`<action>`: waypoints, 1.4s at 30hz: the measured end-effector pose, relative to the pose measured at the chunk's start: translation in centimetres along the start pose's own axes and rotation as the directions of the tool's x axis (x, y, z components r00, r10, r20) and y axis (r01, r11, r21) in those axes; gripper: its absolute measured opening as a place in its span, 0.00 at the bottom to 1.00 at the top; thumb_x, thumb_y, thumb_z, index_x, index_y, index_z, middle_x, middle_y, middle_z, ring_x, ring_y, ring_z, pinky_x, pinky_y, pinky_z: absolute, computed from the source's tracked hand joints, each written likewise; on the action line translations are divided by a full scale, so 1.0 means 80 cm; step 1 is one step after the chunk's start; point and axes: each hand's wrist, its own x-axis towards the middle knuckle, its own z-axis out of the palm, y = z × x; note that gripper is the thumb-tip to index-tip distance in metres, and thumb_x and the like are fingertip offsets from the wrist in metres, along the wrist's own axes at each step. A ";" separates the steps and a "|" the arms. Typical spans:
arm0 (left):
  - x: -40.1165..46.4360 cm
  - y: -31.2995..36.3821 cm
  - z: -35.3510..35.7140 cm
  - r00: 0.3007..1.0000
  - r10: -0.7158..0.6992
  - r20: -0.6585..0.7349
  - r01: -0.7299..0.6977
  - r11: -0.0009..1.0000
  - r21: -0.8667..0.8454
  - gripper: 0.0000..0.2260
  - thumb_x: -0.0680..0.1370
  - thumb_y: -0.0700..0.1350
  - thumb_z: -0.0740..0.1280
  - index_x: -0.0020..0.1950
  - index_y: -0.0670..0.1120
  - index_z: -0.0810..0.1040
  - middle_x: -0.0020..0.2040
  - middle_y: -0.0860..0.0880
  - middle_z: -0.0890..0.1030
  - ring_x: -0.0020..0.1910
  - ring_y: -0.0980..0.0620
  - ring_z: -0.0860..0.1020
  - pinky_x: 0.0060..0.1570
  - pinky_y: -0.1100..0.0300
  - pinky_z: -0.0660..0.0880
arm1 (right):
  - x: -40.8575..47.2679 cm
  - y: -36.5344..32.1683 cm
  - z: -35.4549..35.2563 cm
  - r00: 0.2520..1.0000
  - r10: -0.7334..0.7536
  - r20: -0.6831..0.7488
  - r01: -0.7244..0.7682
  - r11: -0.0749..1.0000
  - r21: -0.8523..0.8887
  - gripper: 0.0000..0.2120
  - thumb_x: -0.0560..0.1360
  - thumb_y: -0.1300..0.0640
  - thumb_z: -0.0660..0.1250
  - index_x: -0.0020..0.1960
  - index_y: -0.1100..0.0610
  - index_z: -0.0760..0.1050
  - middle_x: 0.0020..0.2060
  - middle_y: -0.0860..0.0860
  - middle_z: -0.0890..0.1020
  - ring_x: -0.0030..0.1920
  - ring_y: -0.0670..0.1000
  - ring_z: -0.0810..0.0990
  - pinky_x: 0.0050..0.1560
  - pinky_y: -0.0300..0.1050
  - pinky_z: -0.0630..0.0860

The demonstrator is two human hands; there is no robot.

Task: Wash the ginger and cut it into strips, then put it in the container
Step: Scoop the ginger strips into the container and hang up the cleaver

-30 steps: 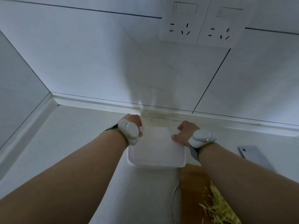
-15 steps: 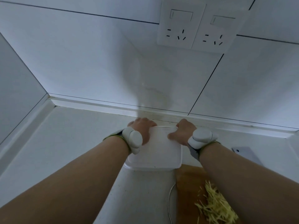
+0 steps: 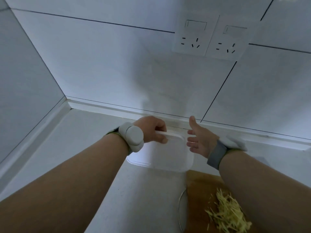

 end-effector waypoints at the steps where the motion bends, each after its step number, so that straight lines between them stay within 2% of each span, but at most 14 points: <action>1: -0.007 0.000 -0.006 1.000 -0.012 0.001 0.012 1.000 0.024 0.08 0.71 0.50 0.74 0.42 0.51 0.75 0.35 0.57 0.74 0.33 0.59 0.71 0.33 0.67 0.66 | -0.002 0.004 0.005 0.999 -0.033 -0.022 0.031 0.997 -0.064 0.36 0.75 0.30 0.58 0.67 0.59 0.70 0.63 0.57 0.76 0.62 0.58 0.77 0.64 0.53 0.73; 4: -0.028 -0.006 -0.016 0.996 -0.087 0.029 0.081 0.980 0.182 0.07 0.72 0.47 0.73 0.45 0.50 0.75 0.35 0.57 0.72 0.35 0.57 0.70 0.33 0.65 0.66 | -0.011 0.023 0.024 0.977 -0.212 0.020 0.200 0.887 -0.417 0.24 0.80 0.40 0.60 0.61 0.60 0.76 0.58 0.57 0.80 0.53 0.55 0.80 0.57 0.51 0.76; 7: -0.058 -0.014 -0.017 0.967 -0.247 0.067 0.197 0.885 0.423 0.10 0.74 0.42 0.70 0.55 0.47 0.77 0.46 0.53 0.76 0.45 0.51 0.75 0.40 0.64 0.65 | -0.023 0.046 0.043 0.909 -0.339 0.242 0.398 0.532 -0.748 0.15 0.80 0.48 0.63 0.62 0.53 0.78 0.60 0.51 0.80 0.59 0.53 0.78 0.60 0.44 0.72; 11: -0.107 -0.037 0.003 0.880 -0.469 0.070 0.359 0.755 0.549 0.13 0.76 0.37 0.62 0.60 0.45 0.75 0.60 0.48 0.77 0.58 0.47 0.75 0.44 0.62 0.65 | -0.027 0.075 0.068 0.864 -0.301 0.403 0.485 0.285 -0.827 0.19 0.81 0.56 0.60 0.71 0.52 0.71 0.68 0.50 0.74 0.67 0.52 0.72 0.66 0.40 0.65; 17: -0.180 -0.092 0.053 0.757 -0.653 -0.031 0.567 0.632 0.529 0.16 0.78 0.44 0.59 0.66 0.45 0.71 0.66 0.45 0.72 0.65 0.46 0.70 0.61 0.54 0.69 | -0.037 0.107 0.081 0.799 -0.323 0.508 0.571 0.139 -0.809 0.20 0.80 0.62 0.60 0.71 0.52 0.70 0.68 0.51 0.75 0.67 0.53 0.73 0.68 0.42 0.68; 19: -0.210 -0.099 0.071 0.707 -0.707 -0.012 0.595 0.586 0.550 0.21 0.74 0.50 0.61 0.68 0.48 0.69 0.66 0.47 0.69 0.67 0.47 0.67 0.63 0.54 0.66 | -0.045 0.119 0.087 0.781 -0.322 0.536 0.597 0.130 -0.792 0.20 0.80 0.61 0.61 0.71 0.51 0.70 0.67 0.51 0.76 0.65 0.53 0.74 0.67 0.43 0.70; 21: -0.233 -0.096 0.082 0.662 -0.749 0.034 0.608 0.563 0.560 0.32 0.61 0.54 0.62 0.65 0.50 0.70 0.64 0.49 0.69 0.66 0.48 0.68 0.60 0.56 0.65 | -0.054 0.132 0.093 0.755 -0.336 0.563 0.628 0.128 -0.767 0.20 0.80 0.61 0.61 0.71 0.51 0.70 0.67 0.50 0.76 0.65 0.52 0.74 0.66 0.42 0.70; 23: -0.237 -0.087 0.090 0.638 -0.768 0.046 0.645 0.566 0.513 0.31 0.59 0.51 0.65 0.62 0.50 0.72 0.62 0.49 0.71 0.64 0.48 0.70 0.56 0.58 0.67 | -0.067 0.145 0.094 0.728 -0.357 0.585 0.657 0.123 -0.744 0.20 0.80 0.62 0.60 0.72 0.52 0.70 0.66 0.50 0.76 0.65 0.51 0.75 0.66 0.41 0.69; 26: -0.214 -0.070 0.103 0.720 -0.667 -0.189 0.689 0.656 0.310 0.15 0.76 0.42 0.60 0.62 0.49 0.72 0.63 0.48 0.72 0.63 0.48 0.71 0.59 0.54 0.70 | -0.087 0.161 0.094 0.712 -0.374 0.594 0.684 0.180 -0.707 0.21 0.79 0.64 0.60 0.71 0.52 0.71 0.64 0.51 0.77 0.63 0.52 0.76 0.64 0.43 0.71; 28: -0.194 -0.051 0.117 0.779 -0.526 -0.341 0.609 0.765 0.211 0.14 0.78 0.40 0.57 0.62 0.51 0.73 0.62 0.50 0.72 0.63 0.49 0.71 0.59 0.53 0.71 | -0.101 0.170 0.093 0.695 -0.363 0.620 0.702 0.157 -0.695 0.20 0.80 0.62 0.61 0.72 0.53 0.70 0.65 0.52 0.77 0.64 0.52 0.76 0.65 0.43 0.70; 30: -0.177 -0.025 0.136 0.841 -0.437 -0.320 0.516 0.826 0.228 0.14 0.79 0.41 0.58 0.61 0.53 0.74 0.62 0.50 0.73 0.62 0.49 0.72 0.58 0.54 0.71 | -0.116 0.178 0.089 0.677 -0.361 0.641 0.715 0.118 -0.689 0.21 0.81 0.59 0.61 0.74 0.53 0.67 0.66 0.52 0.76 0.65 0.51 0.75 0.67 0.41 0.68; 33: -0.162 0.004 0.160 0.871 -0.468 -0.151 0.485 0.767 0.420 0.14 0.79 0.42 0.58 0.61 0.52 0.75 0.61 0.50 0.76 0.59 0.48 0.75 0.56 0.54 0.71 | -0.136 0.179 0.070 0.673 -0.411 0.615 0.725 0.202 -0.658 0.20 0.82 0.60 0.59 0.74 0.53 0.66 0.66 0.52 0.77 0.65 0.50 0.75 0.66 0.38 0.69; 38: -0.159 0.030 0.169 0.820 -0.537 -0.199 0.552 0.650 0.522 0.13 0.77 0.41 0.58 0.59 0.50 0.75 0.58 0.49 0.77 0.59 0.48 0.75 0.57 0.51 0.68 | -0.136 0.167 -0.013 0.746 -0.602 0.283 0.615 0.461 -0.640 0.16 0.82 0.61 0.57 0.68 0.53 0.73 0.60 0.50 0.80 0.57 0.49 0.79 0.57 0.36 0.73; 42: -0.129 0.073 0.186 0.864 -0.336 -0.374 0.459 0.832 0.313 0.15 0.79 0.41 0.57 0.64 0.52 0.73 0.62 0.50 0.73 0.61 0.48 0.72 0.57 0.53 0.72 | -0.113 0.182 -0.108 0.773 -0.633 -0.042 0.415 0.554 -0.722 0.17 0.81 0.63 0.58 0.68 0.54 0.74 0.64 0.52 0.78 0.63 0.53 0.76 0.61 0.42 0.71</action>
